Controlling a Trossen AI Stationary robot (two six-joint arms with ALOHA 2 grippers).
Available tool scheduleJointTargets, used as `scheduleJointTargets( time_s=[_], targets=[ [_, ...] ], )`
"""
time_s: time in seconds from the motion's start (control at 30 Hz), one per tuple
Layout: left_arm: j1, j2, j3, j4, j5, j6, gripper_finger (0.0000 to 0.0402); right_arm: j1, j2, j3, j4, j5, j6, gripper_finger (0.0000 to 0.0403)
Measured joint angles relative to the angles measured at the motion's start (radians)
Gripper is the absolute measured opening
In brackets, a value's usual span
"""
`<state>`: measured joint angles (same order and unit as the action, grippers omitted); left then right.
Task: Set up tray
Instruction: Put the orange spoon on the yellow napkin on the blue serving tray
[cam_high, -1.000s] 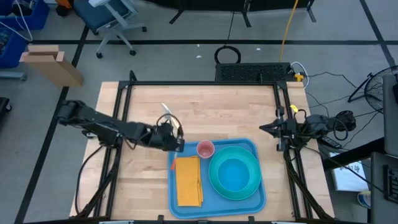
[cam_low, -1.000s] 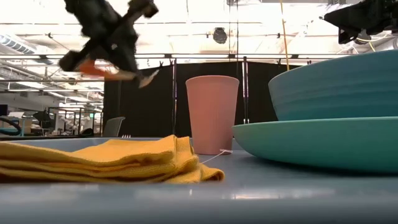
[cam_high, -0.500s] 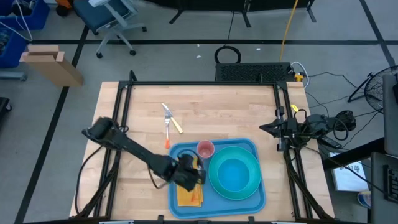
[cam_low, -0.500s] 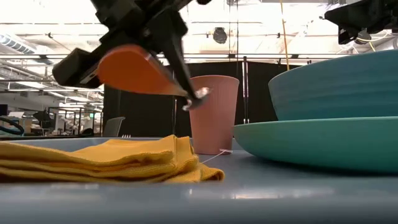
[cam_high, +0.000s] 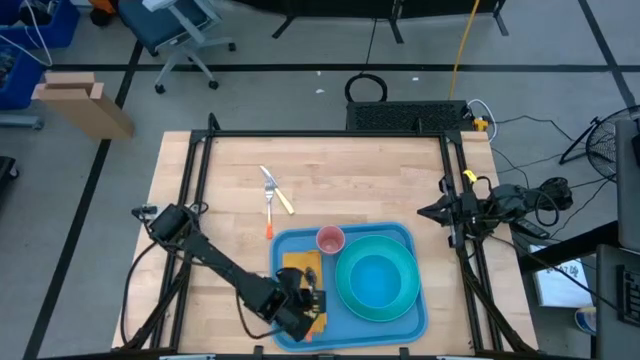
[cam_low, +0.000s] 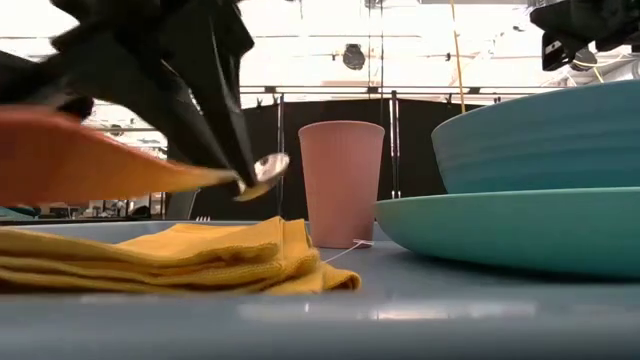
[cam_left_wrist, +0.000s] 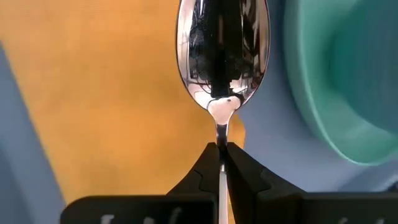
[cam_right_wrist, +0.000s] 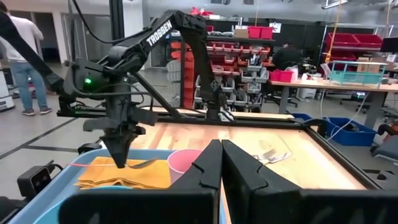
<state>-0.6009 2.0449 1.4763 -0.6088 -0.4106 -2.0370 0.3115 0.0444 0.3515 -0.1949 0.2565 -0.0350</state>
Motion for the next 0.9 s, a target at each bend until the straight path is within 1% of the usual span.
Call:
scheduleJointTargets(
  time_s=[0.1, 0.17, 0.33, 0.53, 0.67, 0.73, 0.8, 0.9],
  targets=[
    [0.029, 0.0, 0.0, -0.028, 0.035, 0.019, 0.0014, 0.0, 0.0, 0.0, -0.001, 0.0, -0.004, 0.0],
    [0.055, 0.0, 0.0, -0.034, 0.048, 0.067, 0.0017, 0.0, 0.0, 0.0, -0.001, 0.001, -0.006, 0.0],
    [0.102, 0.0, 0.0, -0.034, 0.072, 0.152, 0.0008, 0.0, 0.0, 0.0, -0.001, 0.001, -0.007, 0.0],
    [0.098, 0.0, -0.011, -0.047, 0.089, 0.104, 0.0021, 0.0, 0.0, 0.0, -0.004, 0.002, -0.007, 0.0],
    [0.092, 0.009, -0.01, -0.022, 0.088, 0.097, 0.0008, 0.0, 0.0, 0.0, -0.004, 0.002, -0.007, 0.0],
    [0.093, 0.018, -0.012, -0.024, 0.085, 0.108, 0.0008, 0.0, 0.0, 0.0, -0.005, 0.002, -0.008, 0.0],
    [0.1, 0.023, -0.012, -0.023, 0.092, 0.126, 0.002, 0.0, 0.0, 0.0, -0.005, 0.002, -0.011, 0.0],
    [0.104, 0.03, -0.011, -0.024, 0.096, 0.123, 0.006, 0.0, 0.0, 0.0, -0.005, 0.001, -0.011, 0.0]
  ],
)
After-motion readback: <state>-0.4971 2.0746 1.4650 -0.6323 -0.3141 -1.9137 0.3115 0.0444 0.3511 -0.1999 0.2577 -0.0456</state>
